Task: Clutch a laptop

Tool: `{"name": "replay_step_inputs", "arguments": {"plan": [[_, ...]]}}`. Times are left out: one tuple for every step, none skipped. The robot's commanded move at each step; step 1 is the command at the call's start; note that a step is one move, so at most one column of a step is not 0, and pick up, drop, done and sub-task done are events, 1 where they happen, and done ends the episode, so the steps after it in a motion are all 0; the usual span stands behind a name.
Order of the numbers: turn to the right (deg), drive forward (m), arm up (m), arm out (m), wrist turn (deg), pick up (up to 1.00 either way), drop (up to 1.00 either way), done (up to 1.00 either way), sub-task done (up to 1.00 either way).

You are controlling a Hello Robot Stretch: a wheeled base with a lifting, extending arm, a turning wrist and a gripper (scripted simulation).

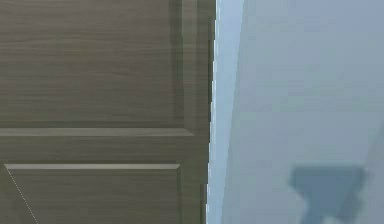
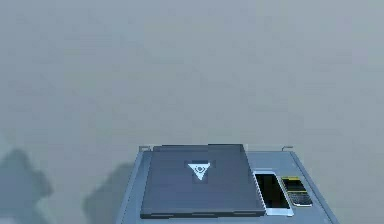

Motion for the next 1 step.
{"name": "replay_step_inputs", "arguments": {"plan": [[0.0,0.00,0.50,0.00,0.0,0.00,0.00,0.00,0.00]]}}
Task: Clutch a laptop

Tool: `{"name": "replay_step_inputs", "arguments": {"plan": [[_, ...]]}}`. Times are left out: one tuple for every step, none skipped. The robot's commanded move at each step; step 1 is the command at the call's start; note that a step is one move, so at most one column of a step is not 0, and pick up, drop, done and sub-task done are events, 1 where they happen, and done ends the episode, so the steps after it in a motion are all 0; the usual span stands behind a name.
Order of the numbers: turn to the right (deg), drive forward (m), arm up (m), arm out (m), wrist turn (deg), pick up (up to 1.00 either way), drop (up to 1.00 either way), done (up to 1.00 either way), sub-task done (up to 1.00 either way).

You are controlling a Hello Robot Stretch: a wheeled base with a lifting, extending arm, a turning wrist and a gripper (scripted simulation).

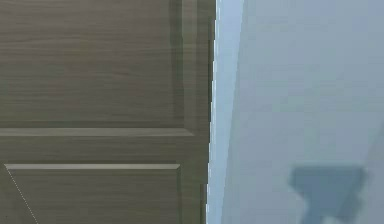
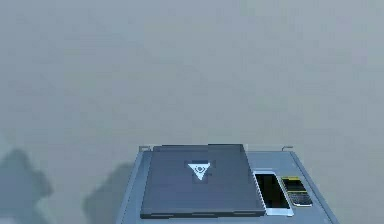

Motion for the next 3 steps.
{"name": "replay_step_inputs", "arguments": {"plan": [[0.0,0.00,0.38,0.00,0.0,0.00,0.00,0.00,0.00],[0.0,0.00,0.00,0.04,0.0,0.00,0.00,0.00,0.00],[0.0,0.00,0.00,0.00,45.0,0.00,0.00,0.00,0.00]]}}
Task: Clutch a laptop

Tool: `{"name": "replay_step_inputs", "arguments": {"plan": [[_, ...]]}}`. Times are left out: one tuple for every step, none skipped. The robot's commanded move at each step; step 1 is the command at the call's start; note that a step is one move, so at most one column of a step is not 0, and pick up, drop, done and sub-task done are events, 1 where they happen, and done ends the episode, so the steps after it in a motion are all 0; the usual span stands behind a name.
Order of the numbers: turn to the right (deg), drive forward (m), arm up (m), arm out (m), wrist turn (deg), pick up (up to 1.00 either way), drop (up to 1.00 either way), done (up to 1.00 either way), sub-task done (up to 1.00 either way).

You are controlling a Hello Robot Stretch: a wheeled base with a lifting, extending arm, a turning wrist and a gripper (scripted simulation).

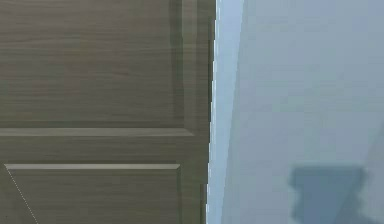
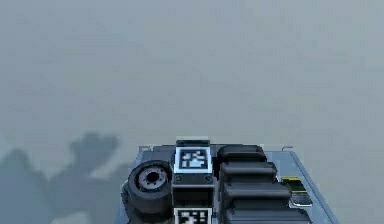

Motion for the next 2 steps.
{"name": "replay_step_inputs", "arguments": {"plan": [[0.0,0.00,0.00,0.00,45.0,0.00,0.00,0.00,0.00],[0.0,0.00,0.00,0.00,45.0,0.00,0.00,0.00,0.00]]}}
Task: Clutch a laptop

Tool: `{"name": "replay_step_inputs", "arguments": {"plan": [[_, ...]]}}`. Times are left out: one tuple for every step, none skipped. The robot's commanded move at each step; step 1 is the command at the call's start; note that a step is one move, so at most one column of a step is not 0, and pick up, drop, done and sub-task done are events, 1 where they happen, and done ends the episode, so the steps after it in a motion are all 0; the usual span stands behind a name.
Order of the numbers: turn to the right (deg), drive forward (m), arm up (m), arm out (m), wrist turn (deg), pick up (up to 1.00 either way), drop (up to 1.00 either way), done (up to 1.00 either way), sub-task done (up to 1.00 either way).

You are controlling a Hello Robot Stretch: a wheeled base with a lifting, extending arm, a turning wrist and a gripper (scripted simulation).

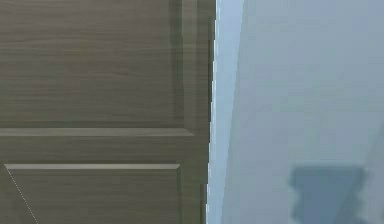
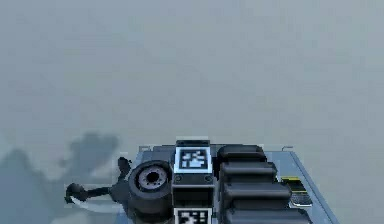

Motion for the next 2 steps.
{"name": "replay_step_inputs", "arguments": {"plan": [[0.0,0.00,0.00,0.00,36.0,0.00,0.00,0.00,0.00],[0.0,0.00,-0.18,0.00,0.0,0.00,0.00,0.00,0.00]]}}
